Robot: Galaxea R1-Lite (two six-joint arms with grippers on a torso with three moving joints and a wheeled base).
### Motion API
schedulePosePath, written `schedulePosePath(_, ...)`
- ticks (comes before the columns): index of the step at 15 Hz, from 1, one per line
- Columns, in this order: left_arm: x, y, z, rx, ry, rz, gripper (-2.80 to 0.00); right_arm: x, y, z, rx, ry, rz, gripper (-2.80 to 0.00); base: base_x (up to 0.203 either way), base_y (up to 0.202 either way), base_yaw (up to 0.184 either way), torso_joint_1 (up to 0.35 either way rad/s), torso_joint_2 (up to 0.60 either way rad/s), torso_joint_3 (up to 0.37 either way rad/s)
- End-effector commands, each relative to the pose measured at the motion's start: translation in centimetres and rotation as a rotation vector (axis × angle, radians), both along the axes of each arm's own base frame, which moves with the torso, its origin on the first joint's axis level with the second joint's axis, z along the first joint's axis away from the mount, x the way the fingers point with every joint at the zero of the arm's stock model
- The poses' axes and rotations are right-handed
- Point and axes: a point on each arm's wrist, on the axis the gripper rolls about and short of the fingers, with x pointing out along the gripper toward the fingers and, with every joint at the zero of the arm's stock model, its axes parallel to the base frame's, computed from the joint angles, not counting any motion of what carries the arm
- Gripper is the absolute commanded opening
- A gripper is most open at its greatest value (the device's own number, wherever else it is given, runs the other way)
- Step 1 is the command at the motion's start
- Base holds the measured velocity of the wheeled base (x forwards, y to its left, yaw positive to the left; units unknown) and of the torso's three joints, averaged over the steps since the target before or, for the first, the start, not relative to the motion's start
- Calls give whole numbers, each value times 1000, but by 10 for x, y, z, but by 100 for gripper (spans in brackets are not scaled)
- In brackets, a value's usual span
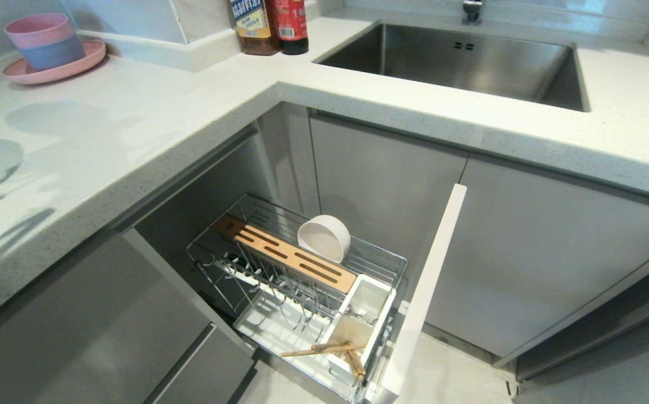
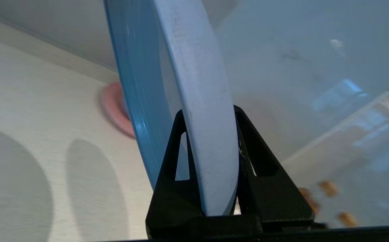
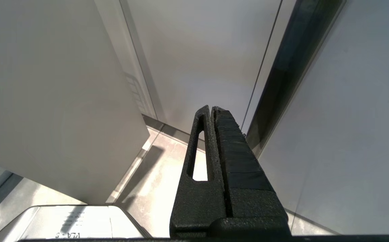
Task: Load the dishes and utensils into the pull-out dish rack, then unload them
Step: Take the plate out of the cupboard
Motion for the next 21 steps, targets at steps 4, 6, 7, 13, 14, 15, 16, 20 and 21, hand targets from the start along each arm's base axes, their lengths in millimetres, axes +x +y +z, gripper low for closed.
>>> schedulePosePath(4,10,4,-28,129,359,76,-280,0,0,0,0,2,0,-280,0,0,0,0,0,0)
schedulePosePath(6,11,4,-42,248,587,92,-280,0,0,0,0,2,0,-280,0,0,0,0,0,0)
schedulePosePath(7,12,4,-51,298,698,91,-280,0,0,0,0,2,0,-280,0,0,0,0,0,0)
schedulePosePath(13,38,3,-77,405,1000,136,-280,0,0,0,0,2,0,-280,0,0,0,0,0,0)
schedulePosePath(14,46,2,-83,447,1068,138,-280,0,0,0,0,2,0,-280,0,0,0,0,0,0)
schedulePosePath(15,51,1,-86,490,1117,140,-280,0,0,0,0,2,0,-280,0,0,0,0,0,0)
schedulePosePath(16,56,1,-89,529,1158,142,-280,0,0,0,0,2,0,-280,0,0,0,0,0,0)
schedulePosePath(20,72,-2,-99,634,1280,139,-280,0,0,0,0,2,0,-280,0,0,0,0,0,0)
schedulePosePath(21,75,-3,-101,651,1305,137,-280,0,0,0,0,2,0,-280,0,0,0,0,0,0)
